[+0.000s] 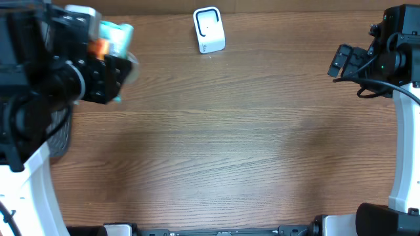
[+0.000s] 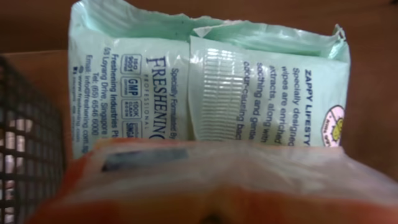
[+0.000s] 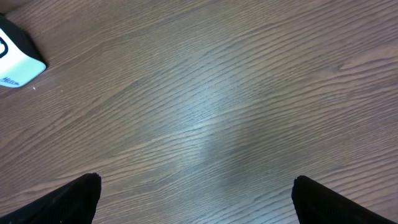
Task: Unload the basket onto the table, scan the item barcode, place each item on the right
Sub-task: 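Lift the orange-and-teal snack pack out and carry it toward the scanner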
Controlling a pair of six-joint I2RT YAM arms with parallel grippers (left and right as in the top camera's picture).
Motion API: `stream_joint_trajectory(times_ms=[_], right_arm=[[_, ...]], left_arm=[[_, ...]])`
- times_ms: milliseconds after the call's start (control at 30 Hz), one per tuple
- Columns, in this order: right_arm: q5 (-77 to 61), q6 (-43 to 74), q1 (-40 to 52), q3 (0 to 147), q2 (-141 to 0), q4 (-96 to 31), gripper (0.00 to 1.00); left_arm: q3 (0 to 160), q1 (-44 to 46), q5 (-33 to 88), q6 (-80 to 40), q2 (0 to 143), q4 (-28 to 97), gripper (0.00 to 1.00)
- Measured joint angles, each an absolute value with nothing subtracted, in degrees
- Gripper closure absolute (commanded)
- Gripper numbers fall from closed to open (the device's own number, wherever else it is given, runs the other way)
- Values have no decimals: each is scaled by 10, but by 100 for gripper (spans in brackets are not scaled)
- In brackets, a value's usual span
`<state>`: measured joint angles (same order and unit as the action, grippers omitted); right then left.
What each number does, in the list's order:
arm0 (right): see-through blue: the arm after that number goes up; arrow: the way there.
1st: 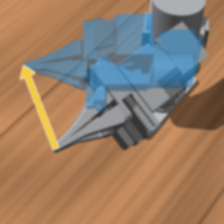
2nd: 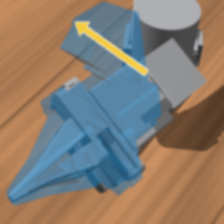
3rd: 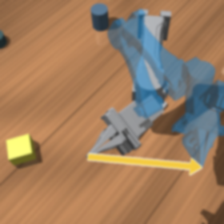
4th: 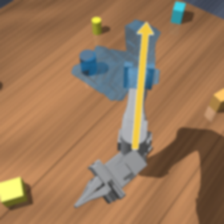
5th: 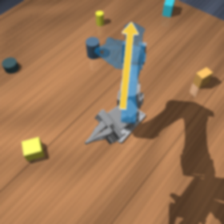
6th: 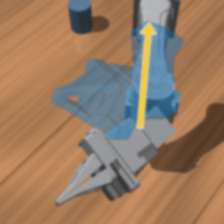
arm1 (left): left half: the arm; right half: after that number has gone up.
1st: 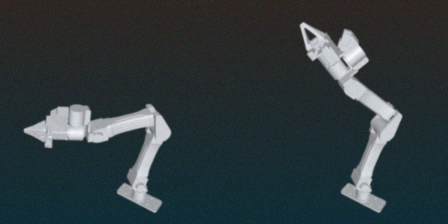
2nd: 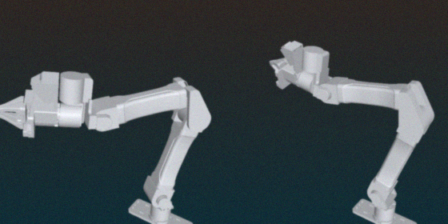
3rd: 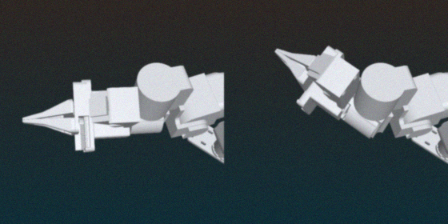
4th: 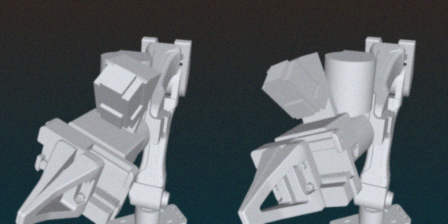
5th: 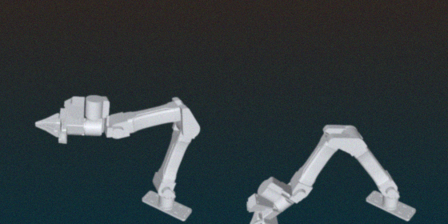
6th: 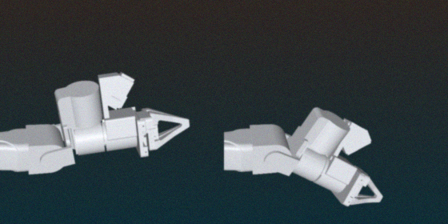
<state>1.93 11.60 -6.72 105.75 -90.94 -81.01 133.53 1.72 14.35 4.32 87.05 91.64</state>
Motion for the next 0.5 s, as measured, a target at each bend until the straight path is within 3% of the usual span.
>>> stream_joint_trajectory(times_ms=[500], right_arm=[[19, 116, -67, 1058, -909, -810, 0]], left_arm=[[1335, 273, 143, 31, 1047, 943, 48]])
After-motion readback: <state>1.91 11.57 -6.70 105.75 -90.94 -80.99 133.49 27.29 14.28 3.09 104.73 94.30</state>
